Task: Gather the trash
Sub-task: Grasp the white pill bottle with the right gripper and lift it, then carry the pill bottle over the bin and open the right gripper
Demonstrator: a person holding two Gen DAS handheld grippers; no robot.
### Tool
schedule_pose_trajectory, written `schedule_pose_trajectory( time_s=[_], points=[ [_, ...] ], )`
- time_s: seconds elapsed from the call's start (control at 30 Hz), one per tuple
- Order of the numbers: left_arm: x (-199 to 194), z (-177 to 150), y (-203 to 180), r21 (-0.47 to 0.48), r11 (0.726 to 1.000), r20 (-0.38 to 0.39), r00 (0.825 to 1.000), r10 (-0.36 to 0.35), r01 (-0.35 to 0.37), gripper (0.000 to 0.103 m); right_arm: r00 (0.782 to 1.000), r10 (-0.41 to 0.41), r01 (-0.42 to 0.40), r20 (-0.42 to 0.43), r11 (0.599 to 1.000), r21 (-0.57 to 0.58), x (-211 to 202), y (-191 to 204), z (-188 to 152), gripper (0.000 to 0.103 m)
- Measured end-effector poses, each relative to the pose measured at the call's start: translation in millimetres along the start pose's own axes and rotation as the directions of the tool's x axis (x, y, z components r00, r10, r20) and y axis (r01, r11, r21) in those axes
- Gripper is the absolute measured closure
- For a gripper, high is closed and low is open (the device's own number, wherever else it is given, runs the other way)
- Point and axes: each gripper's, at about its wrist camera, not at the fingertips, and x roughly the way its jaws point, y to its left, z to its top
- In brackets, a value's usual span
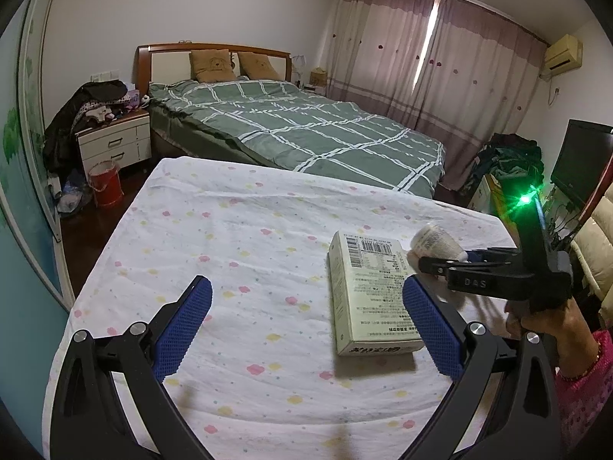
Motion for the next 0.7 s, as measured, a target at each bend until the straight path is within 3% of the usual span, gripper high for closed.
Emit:
schedule_pose_trajectory(
  time_s=[0.27,0.47,0.57,0.7],
  points=[
    [3,-1,-1,0.009,1.000,-0.005,1.000,0.003,-0.003,0.005,1.000,-0.008,0.007,0.013,0.996,0.091,-35,-12,-40,0.057],
    [3,-1,0,0.009,1.000,-0.003,1.000,-0.002,0.002,0.005,0.996,-0.023,0.010,0.081,0.988,0.151,-88,-25,-78,0.057],
    [3,-1,0,0.012,1.000,-0.001,1.000,-0.004,0.004,0.005,0.992,-0.027,-0.001,0.126,0.976,0.219,-119,-41,-102,0.057],
    [1,-1,-2,0.020,1.000,0.007,1.000,-0.007,0.006,0.005,0.981,-0.099,0.038,0.165,0.939,0.340,-157,-79,-140,0.057]
  ],
)
